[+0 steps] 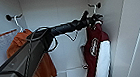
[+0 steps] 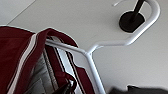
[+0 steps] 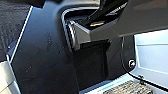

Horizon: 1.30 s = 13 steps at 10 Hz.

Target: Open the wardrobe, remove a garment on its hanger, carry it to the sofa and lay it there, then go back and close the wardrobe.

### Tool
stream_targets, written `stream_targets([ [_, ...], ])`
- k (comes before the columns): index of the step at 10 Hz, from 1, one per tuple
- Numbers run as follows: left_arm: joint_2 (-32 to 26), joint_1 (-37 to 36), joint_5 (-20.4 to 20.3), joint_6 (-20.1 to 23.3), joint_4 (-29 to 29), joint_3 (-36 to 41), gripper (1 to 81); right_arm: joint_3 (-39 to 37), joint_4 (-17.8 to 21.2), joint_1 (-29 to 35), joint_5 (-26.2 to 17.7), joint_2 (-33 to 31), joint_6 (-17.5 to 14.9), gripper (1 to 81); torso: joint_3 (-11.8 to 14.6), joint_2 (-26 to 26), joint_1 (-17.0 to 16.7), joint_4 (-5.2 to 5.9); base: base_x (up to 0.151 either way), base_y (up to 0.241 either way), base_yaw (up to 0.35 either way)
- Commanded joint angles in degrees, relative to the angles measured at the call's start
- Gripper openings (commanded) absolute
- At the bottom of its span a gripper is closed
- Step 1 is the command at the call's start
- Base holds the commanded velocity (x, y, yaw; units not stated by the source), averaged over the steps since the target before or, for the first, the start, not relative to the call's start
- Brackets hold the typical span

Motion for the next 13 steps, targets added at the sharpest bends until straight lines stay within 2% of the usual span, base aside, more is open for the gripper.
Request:
stream_targets([
  [1,-0.8,-11.8,-1.2,-0.2,1.0,0.0,81.1,0.6,0.1,2.1,-3.8,1.0,-0.3,81.1,0.0,0.0,0.0,0.00,0.000,0.000,0.000],
  [2,-1.3,-11.8,-1.3,-0.1,1.1,0.5,1.0,0.6,0.1,2.2,-3.9,1.0,-0.3,81.1,0.0,0.0,0.0,0.00,0.000,0.000,0.000],
  [5,-3.8,-12.0,-2.1,-0.1,1.1,3.3,1.0,0.6,0.0,2.1,-4.0,1.0,-0.3,81.1,0.0,0.0,0.0,0.00,0.000,0.000,0.000],
  [12,-13.3,-20.5,-0.2,-0.1,1.8,12.8,1.0,0.6,-0.2,1.8,-3.3,0.5,-0.5,81.1,0.0,0.0,0.0,0.00,0.000,0.000,0.000],
  [13,-14.6,-20.9,0.0,-0.1,2.1,14.5,1.0,0.6,-0.3,1.8,-3.3,0.4,-0.4,81.1,0.0,0.0,0.0,1.59,0.000,0.000,0.000],
])
